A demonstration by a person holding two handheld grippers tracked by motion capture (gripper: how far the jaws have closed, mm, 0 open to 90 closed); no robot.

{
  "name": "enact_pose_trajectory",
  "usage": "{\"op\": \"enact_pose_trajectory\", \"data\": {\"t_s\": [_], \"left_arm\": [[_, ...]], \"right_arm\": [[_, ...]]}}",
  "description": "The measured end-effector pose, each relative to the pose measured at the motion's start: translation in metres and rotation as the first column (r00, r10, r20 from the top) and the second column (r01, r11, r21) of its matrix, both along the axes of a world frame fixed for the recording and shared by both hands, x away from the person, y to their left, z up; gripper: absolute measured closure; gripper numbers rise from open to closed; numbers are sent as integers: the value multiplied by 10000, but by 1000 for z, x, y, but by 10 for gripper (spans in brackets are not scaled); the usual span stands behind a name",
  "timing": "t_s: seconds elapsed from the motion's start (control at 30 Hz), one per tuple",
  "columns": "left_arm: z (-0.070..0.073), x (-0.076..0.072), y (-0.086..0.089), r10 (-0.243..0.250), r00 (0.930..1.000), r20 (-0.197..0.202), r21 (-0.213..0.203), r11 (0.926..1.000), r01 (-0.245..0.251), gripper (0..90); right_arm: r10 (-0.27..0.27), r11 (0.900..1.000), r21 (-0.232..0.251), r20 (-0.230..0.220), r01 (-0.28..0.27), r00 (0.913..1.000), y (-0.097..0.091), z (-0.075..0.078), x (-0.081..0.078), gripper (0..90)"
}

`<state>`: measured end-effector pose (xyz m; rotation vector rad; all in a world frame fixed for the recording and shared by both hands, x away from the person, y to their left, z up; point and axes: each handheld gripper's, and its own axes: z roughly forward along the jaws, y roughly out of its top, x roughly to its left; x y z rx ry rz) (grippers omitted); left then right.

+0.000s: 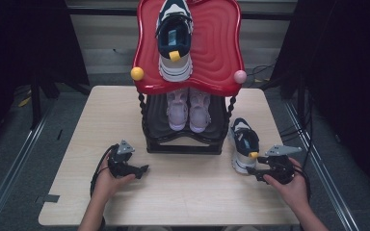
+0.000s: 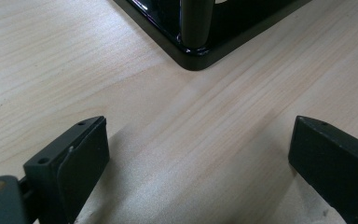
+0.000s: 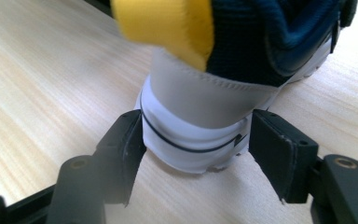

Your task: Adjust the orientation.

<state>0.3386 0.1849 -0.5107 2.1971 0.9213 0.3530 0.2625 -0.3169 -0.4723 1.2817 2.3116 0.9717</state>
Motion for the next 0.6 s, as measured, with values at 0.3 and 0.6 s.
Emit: {"op": "enact_pose_trajectory", "data": {"t_s": [0.3, 0.6], "left_arm": [[0, 0, 0, -3, 10000, -4, 25, 10000, 3, 45], [0, 0, 0, 6, 10000, -5, 13, 10000, -6, 45]], "right_arm": [[885, 9940, -596, -615, -921, 9942, -8, 20, 1, 272], [1838, 9730, -1207, -1115, -1969, 9766, -6, 52, 14, 288]]}}
